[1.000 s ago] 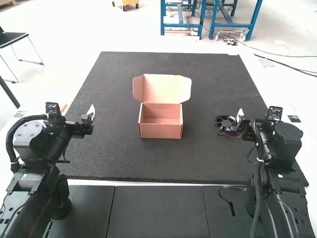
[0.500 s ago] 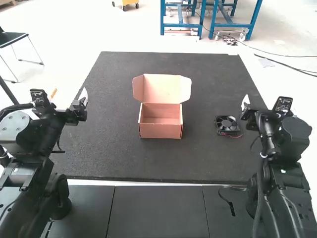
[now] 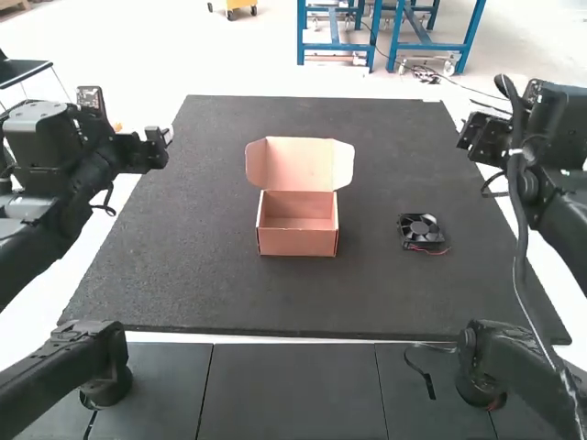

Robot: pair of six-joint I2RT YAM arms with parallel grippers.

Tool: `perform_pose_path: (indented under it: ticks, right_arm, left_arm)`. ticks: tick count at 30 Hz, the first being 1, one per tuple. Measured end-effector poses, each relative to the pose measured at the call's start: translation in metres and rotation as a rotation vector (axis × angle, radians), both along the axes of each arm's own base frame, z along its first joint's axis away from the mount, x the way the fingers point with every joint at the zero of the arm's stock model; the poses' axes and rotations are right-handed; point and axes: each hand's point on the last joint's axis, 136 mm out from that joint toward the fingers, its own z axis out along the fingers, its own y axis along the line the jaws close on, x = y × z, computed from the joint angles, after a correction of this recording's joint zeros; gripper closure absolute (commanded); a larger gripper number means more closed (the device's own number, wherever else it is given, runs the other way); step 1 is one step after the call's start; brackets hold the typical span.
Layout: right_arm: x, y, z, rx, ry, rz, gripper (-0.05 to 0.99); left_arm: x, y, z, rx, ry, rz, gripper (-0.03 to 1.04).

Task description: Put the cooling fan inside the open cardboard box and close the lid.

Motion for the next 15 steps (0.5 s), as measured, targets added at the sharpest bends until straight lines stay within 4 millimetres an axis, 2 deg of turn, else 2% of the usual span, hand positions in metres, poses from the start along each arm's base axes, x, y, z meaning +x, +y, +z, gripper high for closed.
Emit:
perform_pose_path:
  ticks: [3, 7, 9, 11, 15]
  right_arm:
    - [0.008, -0.001, -0.001, -0.023, 0.082, 0.007, 0.03]
    - [0.017, -0.005, -0.001, -0.069, 0.133, 0.007, 0.03]
    - [0.02, -0.009, -0.01, -0.111, 0.189, 0.0, 0.03]
    - [0.021, -0.013, -0.032, -0.142, 0.301, -0.002, 0.03]
    - [0.018, -0.021, -0.096, -0.187, 0.583, 0.01, 0.03]
  left_arm:
    - [0.015, -0.005, -0.005, -0.007, 0.076, -0.034, 0.05]
    - [0.036, -0.004, -0.025, -0.011, 0.224, -0.048, 0.05]
    - [0.047, -0.005, -0.031, 0.0, 0.273, -0.058, 0.05]
    - [0.056, -0.006, -0.037, 0.022, 0.308, -0.07, 0.05]
    - [0.065, -0.006, -0.035, 0.077, 0.315, -0.089, 0.05]
